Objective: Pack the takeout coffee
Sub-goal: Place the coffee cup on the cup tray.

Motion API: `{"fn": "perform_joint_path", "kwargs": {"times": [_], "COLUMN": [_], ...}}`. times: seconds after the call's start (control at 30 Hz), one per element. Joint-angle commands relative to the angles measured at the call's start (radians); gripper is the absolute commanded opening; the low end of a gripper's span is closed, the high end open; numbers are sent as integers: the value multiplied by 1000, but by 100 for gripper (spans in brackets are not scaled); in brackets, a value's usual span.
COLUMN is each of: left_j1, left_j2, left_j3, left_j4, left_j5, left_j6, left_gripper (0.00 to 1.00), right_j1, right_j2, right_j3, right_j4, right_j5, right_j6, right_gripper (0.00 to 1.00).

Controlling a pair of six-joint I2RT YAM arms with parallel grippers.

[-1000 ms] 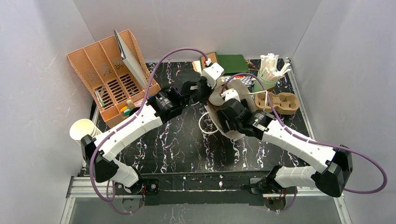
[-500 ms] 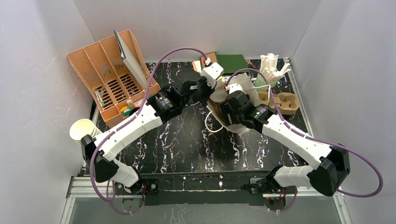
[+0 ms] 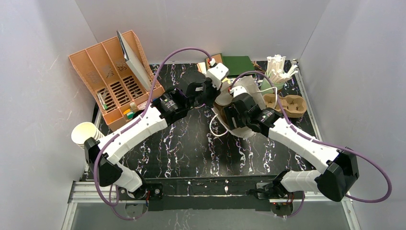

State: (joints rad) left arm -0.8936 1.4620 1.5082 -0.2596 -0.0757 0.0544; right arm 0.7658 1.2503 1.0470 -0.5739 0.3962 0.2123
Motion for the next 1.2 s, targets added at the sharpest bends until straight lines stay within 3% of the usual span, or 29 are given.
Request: {"fn": "perform_joint_path", "kwargs": {"times": [0.0, 0.63, 1.17], "left_j1": [-1, 25, 27], "left_j2": [-4, -17, -39], "left_j3": [8, 41, 56], "left_j4": [47, -7, -112], "left_j5": [50, 285, 339], "left_j6": [-36, -303, -455], "left_gripper": [0, 0, 0], "right_j1": [-9, -10, -10], "right_j2": [14, 6, 67], "right_j3": [22, 190, 288], "right_j4": [-1, -331, -579], "right_j5": [-19, -140, -280], "right_j6": [-3, 64, 140], "right_gripper": [29, 27, 26]}}
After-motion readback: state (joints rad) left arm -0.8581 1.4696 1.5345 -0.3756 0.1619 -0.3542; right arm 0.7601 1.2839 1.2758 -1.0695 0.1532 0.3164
